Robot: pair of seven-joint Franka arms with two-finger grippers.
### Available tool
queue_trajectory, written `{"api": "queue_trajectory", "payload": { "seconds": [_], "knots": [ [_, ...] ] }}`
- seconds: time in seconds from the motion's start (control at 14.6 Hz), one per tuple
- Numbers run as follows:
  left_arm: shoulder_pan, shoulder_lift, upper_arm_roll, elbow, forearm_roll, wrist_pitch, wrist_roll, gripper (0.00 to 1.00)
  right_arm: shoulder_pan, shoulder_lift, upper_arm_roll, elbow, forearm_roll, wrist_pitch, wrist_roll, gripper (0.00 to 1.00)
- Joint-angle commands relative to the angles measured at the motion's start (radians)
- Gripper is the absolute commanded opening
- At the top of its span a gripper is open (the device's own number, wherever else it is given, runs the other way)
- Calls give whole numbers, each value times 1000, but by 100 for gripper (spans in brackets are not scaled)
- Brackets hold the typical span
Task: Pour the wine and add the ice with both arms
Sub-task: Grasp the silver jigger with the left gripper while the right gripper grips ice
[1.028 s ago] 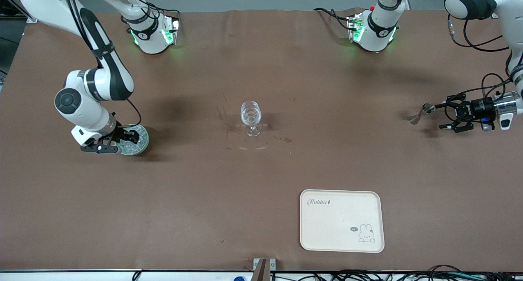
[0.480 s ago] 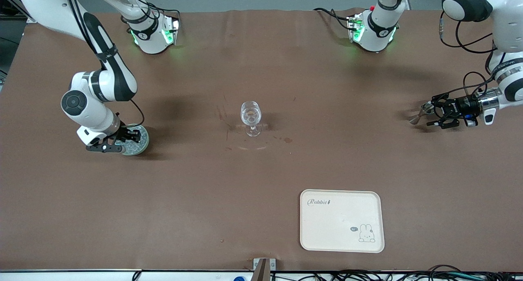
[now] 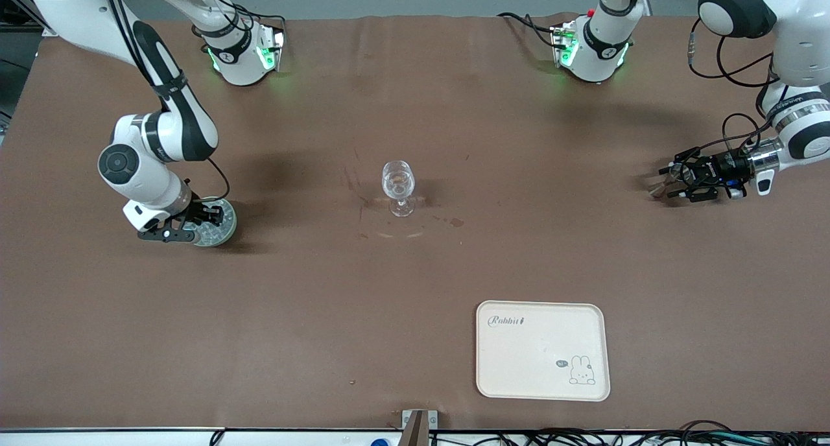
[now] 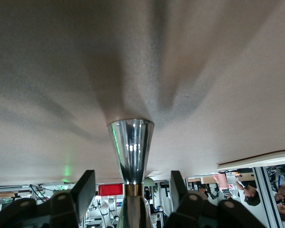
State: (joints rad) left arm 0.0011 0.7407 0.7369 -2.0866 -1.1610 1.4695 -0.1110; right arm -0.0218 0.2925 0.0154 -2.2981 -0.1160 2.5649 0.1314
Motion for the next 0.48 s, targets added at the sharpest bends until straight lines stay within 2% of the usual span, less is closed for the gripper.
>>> {"api": "queue_trajectory", "payload": {
  "seconds": [0.0,0.14,0.41],
  "knots": [
    [-10,-3,12,-18,-20,-4,11,65,-7,31,1,-20,-5,57,4,47],
    [-9,-4,12,-20,-20,-6,11,61,-17,36,1,-20,-5,58,4,47],
    [2,-4,13,-18,-20,-9,7,61,-15,31,3,-4,-4,9,-1,47]
  ]
}}
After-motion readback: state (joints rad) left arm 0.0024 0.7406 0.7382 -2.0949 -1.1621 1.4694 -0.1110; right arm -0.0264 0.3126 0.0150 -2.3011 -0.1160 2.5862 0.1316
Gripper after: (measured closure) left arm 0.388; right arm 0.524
